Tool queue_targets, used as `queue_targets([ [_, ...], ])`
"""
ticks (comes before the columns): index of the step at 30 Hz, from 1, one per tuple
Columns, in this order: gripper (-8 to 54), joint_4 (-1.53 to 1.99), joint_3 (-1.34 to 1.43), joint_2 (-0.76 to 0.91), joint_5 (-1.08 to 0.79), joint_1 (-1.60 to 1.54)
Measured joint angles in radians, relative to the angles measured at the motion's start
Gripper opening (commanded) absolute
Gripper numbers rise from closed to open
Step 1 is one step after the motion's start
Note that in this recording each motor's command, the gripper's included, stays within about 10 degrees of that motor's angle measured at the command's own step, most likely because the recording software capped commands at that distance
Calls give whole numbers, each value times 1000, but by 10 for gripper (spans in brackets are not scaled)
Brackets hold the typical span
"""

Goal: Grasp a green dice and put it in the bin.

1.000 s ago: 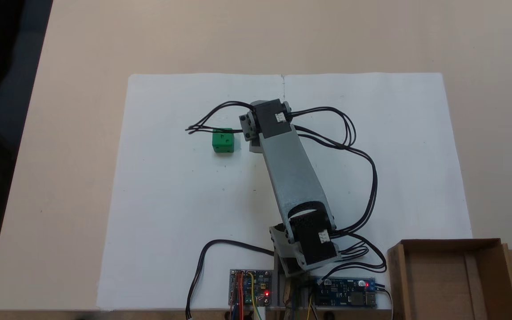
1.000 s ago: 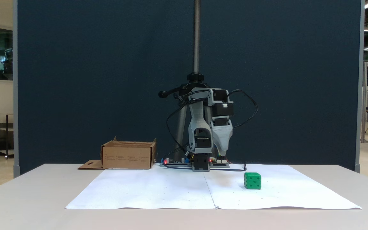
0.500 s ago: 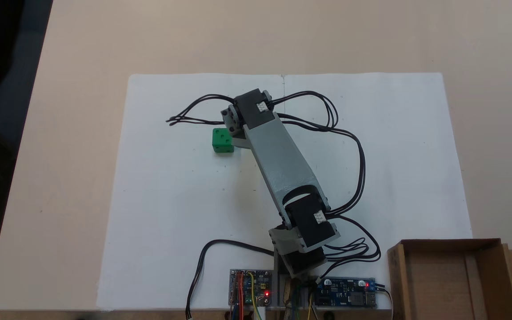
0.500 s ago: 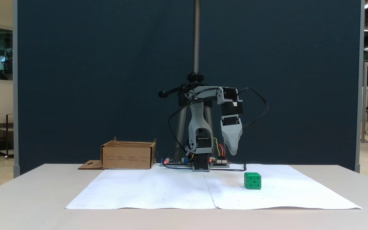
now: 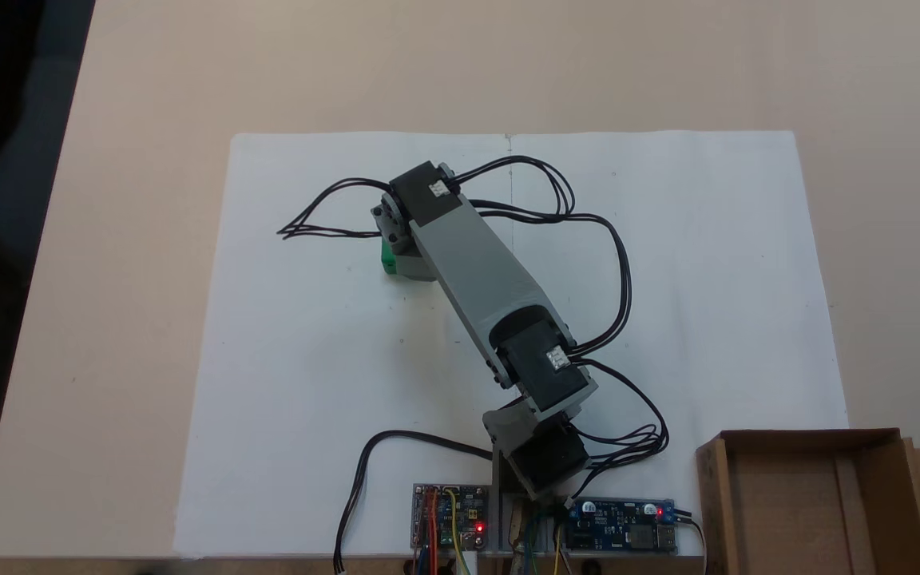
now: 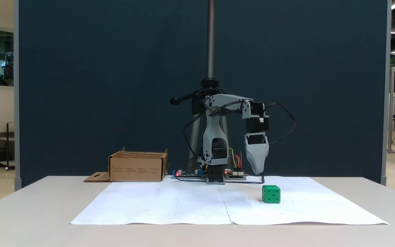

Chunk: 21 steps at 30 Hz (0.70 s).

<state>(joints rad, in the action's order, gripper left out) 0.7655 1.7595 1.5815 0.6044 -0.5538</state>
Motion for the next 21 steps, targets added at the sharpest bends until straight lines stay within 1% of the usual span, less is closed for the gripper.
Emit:
queue_targets([
  [11,403,-35,0,-35,8,-52],
  [14,381,-66,0,-54,12,-52],
  [21,382,-104,0,-71,41,-54],
])
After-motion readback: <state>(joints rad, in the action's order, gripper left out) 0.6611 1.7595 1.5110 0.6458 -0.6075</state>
